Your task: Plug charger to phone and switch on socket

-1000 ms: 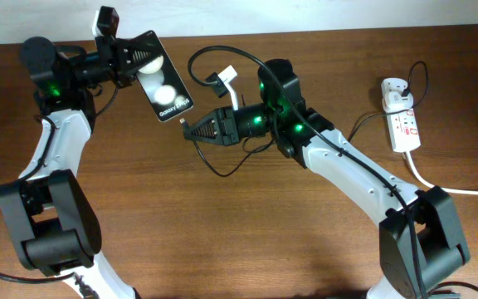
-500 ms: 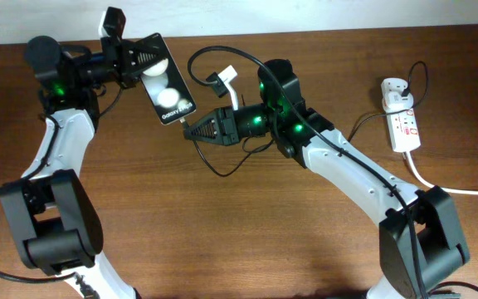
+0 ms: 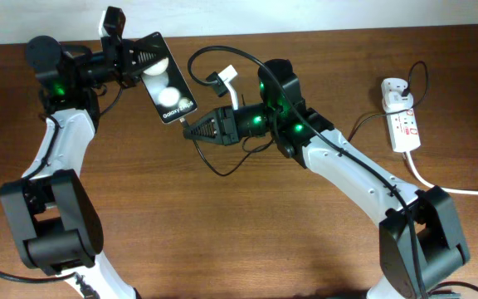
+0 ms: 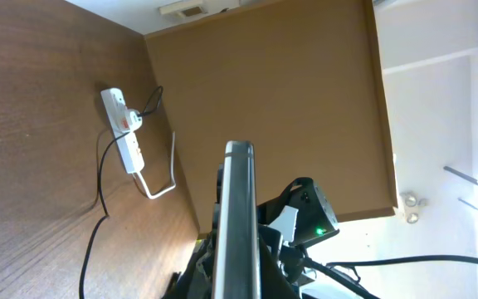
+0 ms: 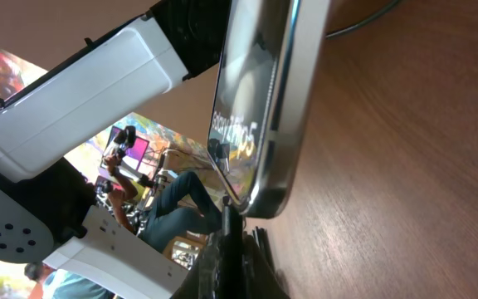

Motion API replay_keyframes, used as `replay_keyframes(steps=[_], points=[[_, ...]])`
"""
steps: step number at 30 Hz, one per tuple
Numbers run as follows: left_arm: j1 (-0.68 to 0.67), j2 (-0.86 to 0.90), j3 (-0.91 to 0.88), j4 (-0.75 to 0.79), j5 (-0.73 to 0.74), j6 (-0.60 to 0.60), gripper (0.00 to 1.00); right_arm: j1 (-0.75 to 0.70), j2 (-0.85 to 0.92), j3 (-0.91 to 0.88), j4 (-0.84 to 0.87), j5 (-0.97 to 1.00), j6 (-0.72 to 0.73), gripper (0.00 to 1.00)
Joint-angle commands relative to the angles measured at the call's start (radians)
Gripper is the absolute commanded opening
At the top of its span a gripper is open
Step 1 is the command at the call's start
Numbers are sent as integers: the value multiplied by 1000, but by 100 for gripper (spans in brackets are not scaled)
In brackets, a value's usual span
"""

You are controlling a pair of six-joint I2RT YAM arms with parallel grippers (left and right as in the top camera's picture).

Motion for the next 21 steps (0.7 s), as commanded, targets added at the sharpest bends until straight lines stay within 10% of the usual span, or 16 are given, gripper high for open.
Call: replay_keyframes(steps=[1,21], points=[[-5,-30,14,6,-18,12,0,-3,-21,15,15,12,-7,4],[61,-30,14,6,-85,8,0,-3,83,15,249,-14,116,4]])
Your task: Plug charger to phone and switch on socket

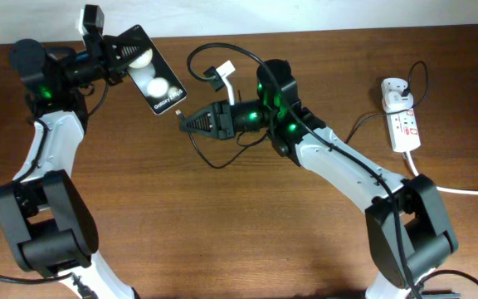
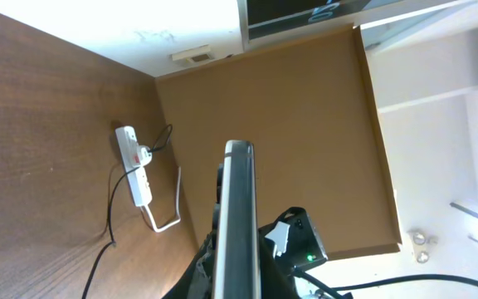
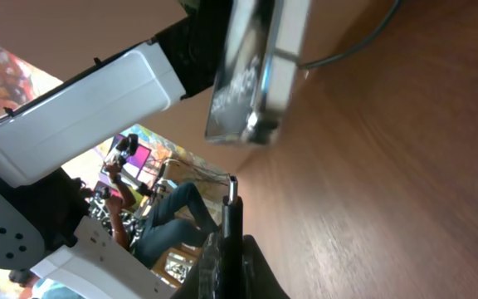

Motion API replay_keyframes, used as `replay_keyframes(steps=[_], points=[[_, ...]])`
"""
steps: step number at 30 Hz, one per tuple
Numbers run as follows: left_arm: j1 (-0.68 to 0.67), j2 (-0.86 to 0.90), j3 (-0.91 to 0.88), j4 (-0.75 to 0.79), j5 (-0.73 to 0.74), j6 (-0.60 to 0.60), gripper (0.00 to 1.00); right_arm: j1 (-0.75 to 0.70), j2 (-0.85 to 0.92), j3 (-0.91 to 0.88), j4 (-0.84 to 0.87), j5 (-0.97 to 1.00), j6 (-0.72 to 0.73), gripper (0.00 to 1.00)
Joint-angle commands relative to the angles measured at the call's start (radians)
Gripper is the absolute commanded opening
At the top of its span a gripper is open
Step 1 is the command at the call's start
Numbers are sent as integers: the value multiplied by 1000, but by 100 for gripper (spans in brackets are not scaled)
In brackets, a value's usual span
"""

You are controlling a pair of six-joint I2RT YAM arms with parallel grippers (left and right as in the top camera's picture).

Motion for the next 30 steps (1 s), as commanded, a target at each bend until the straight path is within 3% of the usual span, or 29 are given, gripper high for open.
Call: replay_keyframes(steps=[1,30], points=[[2,-30,14,6,-7,5,0,-3,17,15,50,-22,46,4],[-37,-30,14,6,39,6,0,-3,30,15,97,-37,97,4]])
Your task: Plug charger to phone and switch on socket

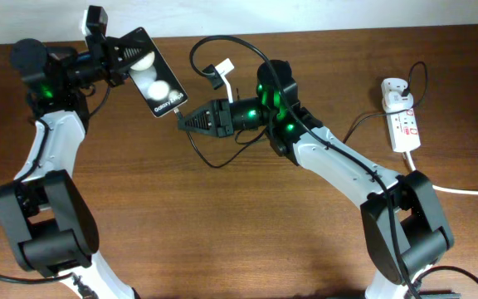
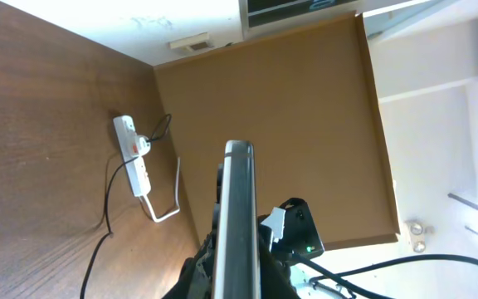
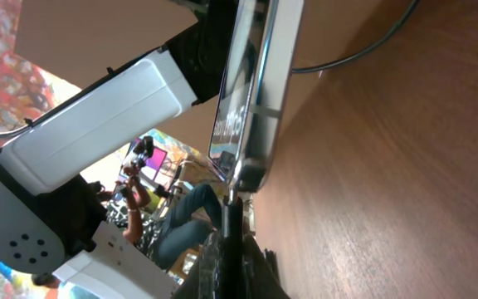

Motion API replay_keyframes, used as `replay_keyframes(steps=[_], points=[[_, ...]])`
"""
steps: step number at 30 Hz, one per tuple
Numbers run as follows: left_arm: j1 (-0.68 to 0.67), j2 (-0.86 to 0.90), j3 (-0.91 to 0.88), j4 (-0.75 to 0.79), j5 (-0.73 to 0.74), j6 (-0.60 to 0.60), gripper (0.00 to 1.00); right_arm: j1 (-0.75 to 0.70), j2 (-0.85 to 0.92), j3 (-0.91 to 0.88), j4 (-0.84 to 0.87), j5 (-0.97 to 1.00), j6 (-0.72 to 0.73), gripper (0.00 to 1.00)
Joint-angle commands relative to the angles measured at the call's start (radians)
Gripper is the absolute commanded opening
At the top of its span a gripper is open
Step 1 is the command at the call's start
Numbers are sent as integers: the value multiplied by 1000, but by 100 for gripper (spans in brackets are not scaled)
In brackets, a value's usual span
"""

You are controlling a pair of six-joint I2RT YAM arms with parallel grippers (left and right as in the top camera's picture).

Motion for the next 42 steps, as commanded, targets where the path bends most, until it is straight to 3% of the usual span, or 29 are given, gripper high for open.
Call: replay_keyframes(steps=[1,42], points=[[-26,-30,14,6,9,13,0,-3,7,15,8,-10,-5,4],[-19,-30,14,36,62,-40,0,-18,7,15,8,-9,-5,4]])
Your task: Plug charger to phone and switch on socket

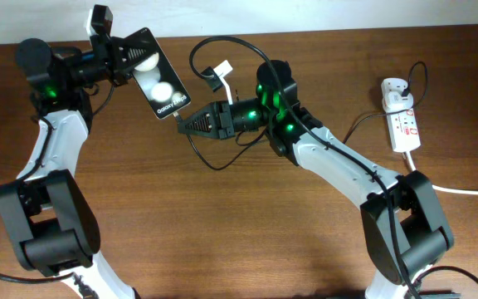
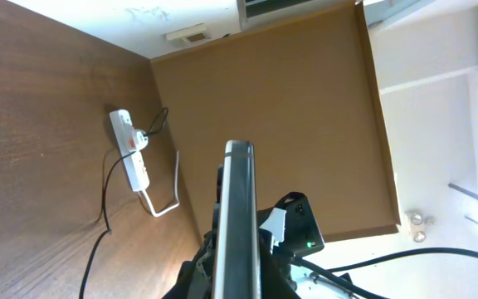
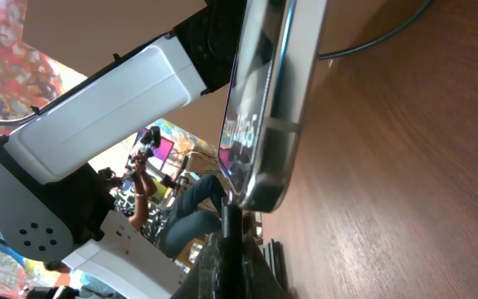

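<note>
The phone, black with a glossy screen, hangs tilted above the table's back left, and my left gripper is shut on its upper end. In the left wrist view the phone shows edge-on. My right gripper is shut on the black charger plug, whose tip touches the phone's bottom edge. Whether the plug is seated I cannot tell. The white socket strip lies at the right, a white adapter plugged into its far end.
The black charger cable loops over the right arm with a white tag, and trails along the table to the socket strip. A white mains lead runs off the right edge. The table's far edge meets a pale wall.
The phone has shifted slightly right and down toward the right gripper. The plug tip still touches the phone's bottom edge, now nearer its middle in the right wrist view.
At first the plug tip touched the phone's bottom edge. Then the left arm held the phone further left, with a gap between plug and phone. After that the plug was back at the phone's lower edge, and now it stays there with the phone a little closer.
</note>
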Motion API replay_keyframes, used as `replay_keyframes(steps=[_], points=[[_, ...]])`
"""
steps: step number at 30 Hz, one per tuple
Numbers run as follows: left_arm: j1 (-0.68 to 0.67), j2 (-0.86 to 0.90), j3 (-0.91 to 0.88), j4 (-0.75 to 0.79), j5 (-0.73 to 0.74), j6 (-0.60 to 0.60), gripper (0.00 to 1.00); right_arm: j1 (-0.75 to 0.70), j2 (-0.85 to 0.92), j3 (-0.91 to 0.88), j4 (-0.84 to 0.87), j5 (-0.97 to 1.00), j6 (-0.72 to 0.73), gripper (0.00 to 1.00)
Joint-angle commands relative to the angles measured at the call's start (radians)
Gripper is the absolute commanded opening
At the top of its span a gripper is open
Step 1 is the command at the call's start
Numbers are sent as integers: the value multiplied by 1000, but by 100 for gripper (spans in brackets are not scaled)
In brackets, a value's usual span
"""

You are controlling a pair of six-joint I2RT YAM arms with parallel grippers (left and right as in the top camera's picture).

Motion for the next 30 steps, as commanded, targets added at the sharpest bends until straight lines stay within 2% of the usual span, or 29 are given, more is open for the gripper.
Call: replay_keyframes(steps=[1,30], points=[[-3,-30,14,8,49,-24,0,-16,7,15,8,25,-6,4],[-4,-30,14,13,64,4,0,-19,7,15,12,32,14,4]])
